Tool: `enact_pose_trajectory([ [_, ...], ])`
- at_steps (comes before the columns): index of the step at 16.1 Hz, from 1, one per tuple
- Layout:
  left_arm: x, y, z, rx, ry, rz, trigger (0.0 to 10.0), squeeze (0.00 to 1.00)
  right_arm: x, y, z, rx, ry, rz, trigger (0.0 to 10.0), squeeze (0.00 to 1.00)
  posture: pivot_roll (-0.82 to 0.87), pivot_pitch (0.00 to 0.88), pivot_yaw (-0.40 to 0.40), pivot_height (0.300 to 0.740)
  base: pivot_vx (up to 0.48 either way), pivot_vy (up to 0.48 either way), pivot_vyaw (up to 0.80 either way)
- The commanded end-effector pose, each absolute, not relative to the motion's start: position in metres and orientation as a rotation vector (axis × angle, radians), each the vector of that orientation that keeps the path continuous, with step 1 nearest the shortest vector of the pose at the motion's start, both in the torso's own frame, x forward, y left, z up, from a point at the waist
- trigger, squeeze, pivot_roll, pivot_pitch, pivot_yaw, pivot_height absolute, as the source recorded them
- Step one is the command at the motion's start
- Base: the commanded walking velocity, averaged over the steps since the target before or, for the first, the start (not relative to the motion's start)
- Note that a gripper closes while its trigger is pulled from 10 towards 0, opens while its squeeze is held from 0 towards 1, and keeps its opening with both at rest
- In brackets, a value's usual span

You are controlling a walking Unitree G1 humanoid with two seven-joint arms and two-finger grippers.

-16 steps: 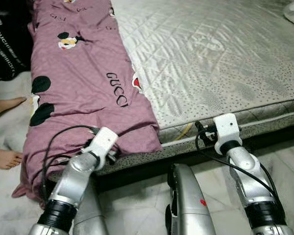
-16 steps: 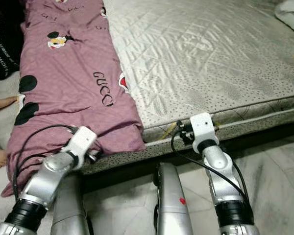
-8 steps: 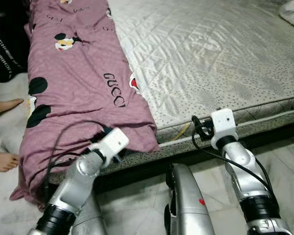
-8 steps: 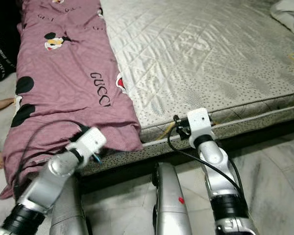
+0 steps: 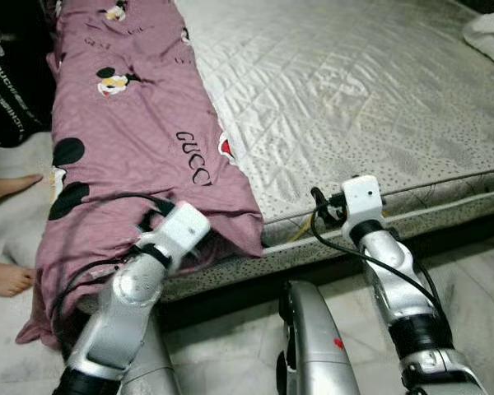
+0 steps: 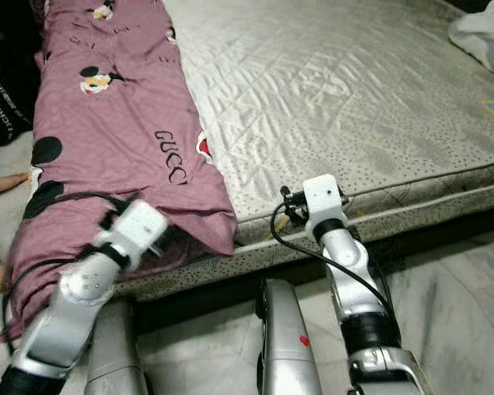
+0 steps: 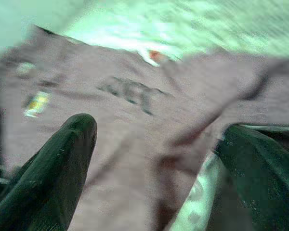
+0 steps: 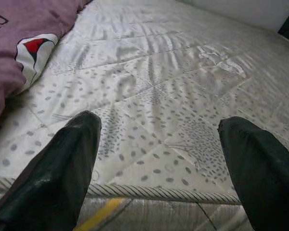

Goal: Clean up the room

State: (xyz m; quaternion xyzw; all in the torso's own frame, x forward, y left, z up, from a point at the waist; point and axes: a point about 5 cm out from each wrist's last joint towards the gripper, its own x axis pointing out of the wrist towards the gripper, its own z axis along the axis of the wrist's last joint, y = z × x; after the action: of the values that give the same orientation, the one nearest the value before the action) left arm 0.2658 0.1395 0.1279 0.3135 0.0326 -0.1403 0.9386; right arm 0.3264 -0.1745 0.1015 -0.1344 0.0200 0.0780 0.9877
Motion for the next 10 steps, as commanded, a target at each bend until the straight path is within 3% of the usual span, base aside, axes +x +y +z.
enact_pose_trajectory([
  [1,0.266,0.146,0.140,0.614,-0.017,-0.217,10.0,0.00,0.330,-0.172,0.103,-0.264,0.028,0.149,10.0,0.00,0.07,0.000,-0.029,0.500,0.000,0.000,0.00],
  [3,0.266,0.150,0.145,0.592,-0.056,-0.166,10.0,0.00,0.332,-0.171,0.103,-0.258,0.023,0.138,10.0,0.00,0.07,0.000,-0.024,0.500,0.000,0.000,0.00],
  [7,0.271,0.154,0.162,0.364,-0.119,-0.109,10.0,0.00,0.337,-0.170,0.104,-0.238,0.006,0.110,10.0,0.00,0.09,0.000,-0.024,0.500,0.000,0.000,0.00],
  [10,0.266,0.179,0.170,0.100,-0.193,0.138,10.0,0.00,0.342,-0.160,0.122,-0.159,-0.068,0.107,10.0,0.00,0.11,0.000,-0.026,0.500,0.000,0.000,0.00],
])
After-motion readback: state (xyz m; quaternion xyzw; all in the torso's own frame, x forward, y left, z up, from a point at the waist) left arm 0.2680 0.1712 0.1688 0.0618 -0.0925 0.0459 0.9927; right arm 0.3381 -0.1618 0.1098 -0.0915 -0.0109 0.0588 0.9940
